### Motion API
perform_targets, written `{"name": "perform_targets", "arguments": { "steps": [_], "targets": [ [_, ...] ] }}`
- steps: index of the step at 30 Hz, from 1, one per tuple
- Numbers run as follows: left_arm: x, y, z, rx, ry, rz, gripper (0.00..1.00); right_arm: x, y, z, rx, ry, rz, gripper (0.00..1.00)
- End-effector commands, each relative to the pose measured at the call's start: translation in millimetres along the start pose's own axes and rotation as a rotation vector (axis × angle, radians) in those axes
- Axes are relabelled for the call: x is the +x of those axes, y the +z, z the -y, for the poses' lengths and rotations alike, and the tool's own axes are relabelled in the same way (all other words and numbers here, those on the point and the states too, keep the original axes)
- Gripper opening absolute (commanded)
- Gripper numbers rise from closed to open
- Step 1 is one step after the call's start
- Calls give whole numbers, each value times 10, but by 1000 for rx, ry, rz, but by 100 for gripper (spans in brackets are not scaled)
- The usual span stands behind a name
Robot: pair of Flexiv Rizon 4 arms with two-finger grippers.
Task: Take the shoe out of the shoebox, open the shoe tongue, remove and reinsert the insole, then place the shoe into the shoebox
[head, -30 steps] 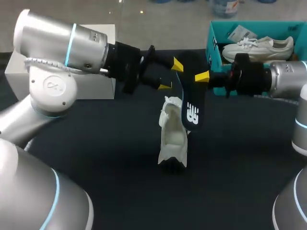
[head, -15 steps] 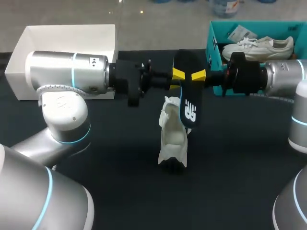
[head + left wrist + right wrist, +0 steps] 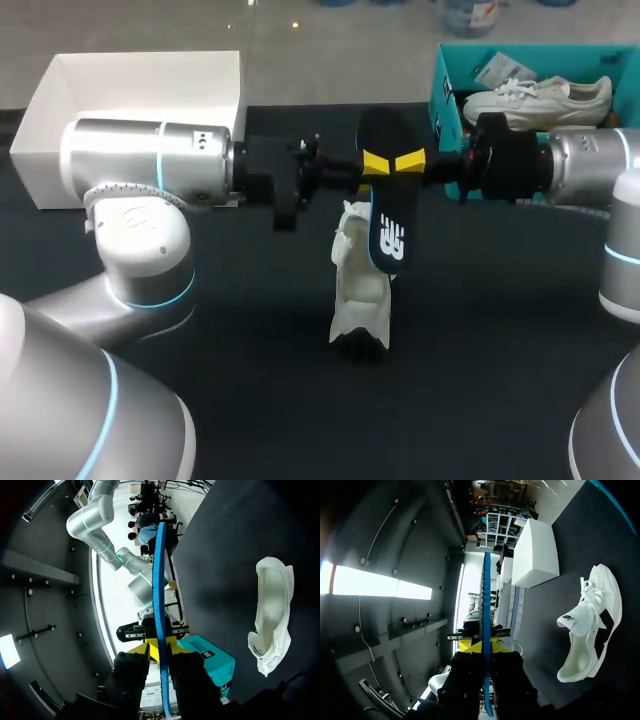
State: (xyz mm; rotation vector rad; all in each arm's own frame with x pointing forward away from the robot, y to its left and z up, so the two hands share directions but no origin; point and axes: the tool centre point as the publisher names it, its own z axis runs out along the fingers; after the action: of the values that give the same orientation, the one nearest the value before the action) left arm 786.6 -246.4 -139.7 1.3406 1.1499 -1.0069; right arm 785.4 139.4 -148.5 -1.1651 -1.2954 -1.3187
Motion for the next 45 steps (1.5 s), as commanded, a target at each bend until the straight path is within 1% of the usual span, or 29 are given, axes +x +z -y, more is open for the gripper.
{"name": "perform_targets", "arguments": {
  "steps": [1, 3, 4, 5, 11, 12, 13, 14, 16, 18, 21, 22, 25, 26, 27, 28, 29, 31, 34, 38, 42, 43, 45],
  "targets": [
    [4, 61, -4, -4, 1, 3, 15, -11, 36, 6, 1, 3, 1, 0],
    [8, 61, -3, -4, 1, 2, 7, -13, 35, 16, -2, 4, 1, 0],
    [16, 58, -5, -7, -2, -2, 6, -13, 35, 20, -3, 4, 1, 0],
    [28, 58, -11, -9, -5, -3, 0, -11, 35, 24, -4, 4, 0, 0],
    [66, 47, -19, -11, -21, -28, 0, 18, 64, 42, 10, -5, -3, 0],
    [71, 45, -18, -9, -27, -32, 0, 20, 70, 45, 13, -5, -5, 12],
    [75, 42, -17, -8, -40, -38, 0, 20, 72, 48, 14, -7, -5, 48],
    [78, 35, -12, -8, -62, -40, 0, 20, 70, 55, 9, -15, -2, 100],
    [67, 6, 14, -4, -104, -58, 0, 10, 11, 89, -6, -19, 17, 100],
    [61, -34, 38, -4, -159, -77, 0, -6, -94, 138, -40, -36, 48, 100],
    [48, -123, 105, 27, -213, -121, 0, -64, -272, 235, -64, -20, 112, 100],
    [42, -152, 127, 32, -216, -112, 0, -80, -332, 269, -65, -16, 129, 100],
    [48, -242, 183, 44, -247, -135, 0, -144, -526, 368, -75, -9, 238, 100],
    [58, -268, 201, 49, -254, -149, 0, -166, -593, 403, -78, -13, 244, 100],
    [67, -290, 222, 50, -269, -156, 0, -187, -660, 438, -78, -20, 272, 100],
    [77, -308, 240, 46, -287, -155, 0, -212, -722, 472, -74, -18, 320, 100],
    [96, -319, 256, 44, -303, -161, 0, -240, -781, 503, -90, 1, 375, 100],
    [101, -343, 289, 43, -317, -164, 0, -240, -781, 503, -90, 1, 375, 100],
    [45, -355, 326, 32, -340, -151, 0, -240, -781, 503, -90, 1, 375, 100],
    [-13, -369, 423, 40, -374, -152, 0, -240, -781, 503, -90, 1, 375, 100],
    [-11, -380, 542, 59, -400, -173, 0, -240, -781, 503, -90, 1, 375, 100],
    [-8, -386, 563, 60, -407, -176, 0, -296, -801, 532, -59, -6, 386, 100],
    [-17, -396, 612, 63, -421, -184, 0, -387, -905, 628, -59, 18, 419, 100]
  ]
}}
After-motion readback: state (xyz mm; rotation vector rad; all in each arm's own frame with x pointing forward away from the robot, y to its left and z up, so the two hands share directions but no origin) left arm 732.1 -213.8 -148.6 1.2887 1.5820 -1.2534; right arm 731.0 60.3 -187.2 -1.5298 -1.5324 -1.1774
